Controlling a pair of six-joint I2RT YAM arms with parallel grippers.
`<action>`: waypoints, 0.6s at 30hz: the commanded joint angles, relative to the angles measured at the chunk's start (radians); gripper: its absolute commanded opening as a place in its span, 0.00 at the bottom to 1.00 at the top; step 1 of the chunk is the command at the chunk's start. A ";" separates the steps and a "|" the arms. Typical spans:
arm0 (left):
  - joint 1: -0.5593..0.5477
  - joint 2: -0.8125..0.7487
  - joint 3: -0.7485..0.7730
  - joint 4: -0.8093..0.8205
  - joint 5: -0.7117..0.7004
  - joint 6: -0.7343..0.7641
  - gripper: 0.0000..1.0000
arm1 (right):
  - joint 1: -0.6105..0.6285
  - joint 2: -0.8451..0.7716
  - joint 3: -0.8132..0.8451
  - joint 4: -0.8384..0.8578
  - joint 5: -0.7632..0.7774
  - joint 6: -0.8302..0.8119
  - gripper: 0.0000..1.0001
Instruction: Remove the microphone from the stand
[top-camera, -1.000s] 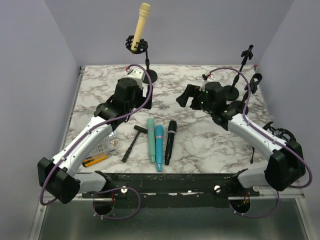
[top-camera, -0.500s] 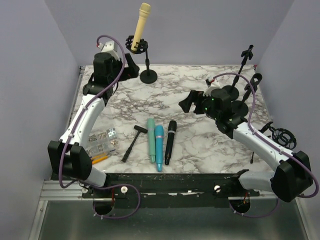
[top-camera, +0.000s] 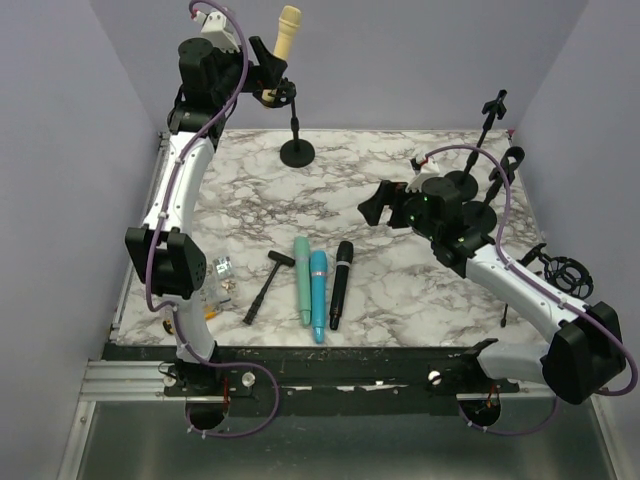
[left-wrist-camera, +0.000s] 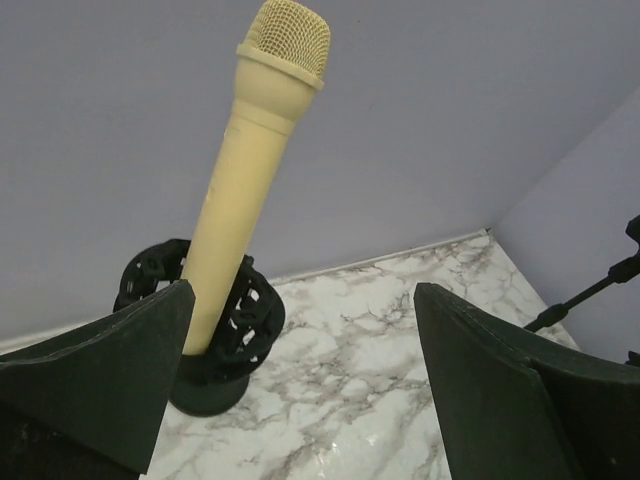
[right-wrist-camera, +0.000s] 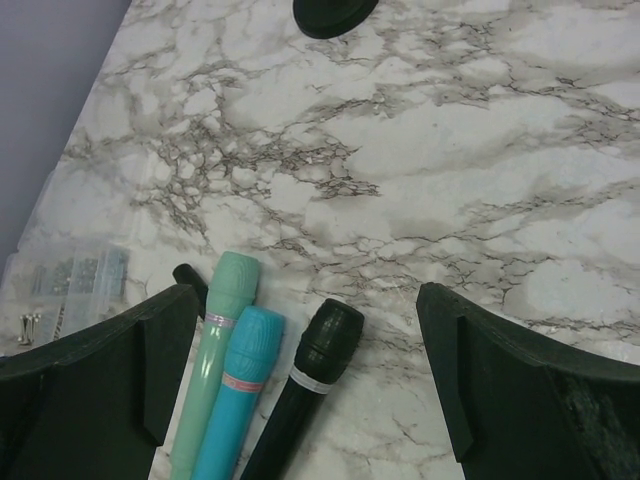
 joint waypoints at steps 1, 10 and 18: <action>0.001 0.119 0.139 0.021 0.055 0.089 0.95 | -0.001 0.007 0.003 0.032 0.048 -0.022 1.00; 0.000 0.268 0.262 0.169 0.002 0.148 0.98 | -0.001 0.058 0.022 0.049 0.043 -0.026 1.00; -0.039 0.327 0.257 0.266 -0.151 0.201 0.91 | -0.002 0.103 0.032 0.056 0.040 -0.036 1.00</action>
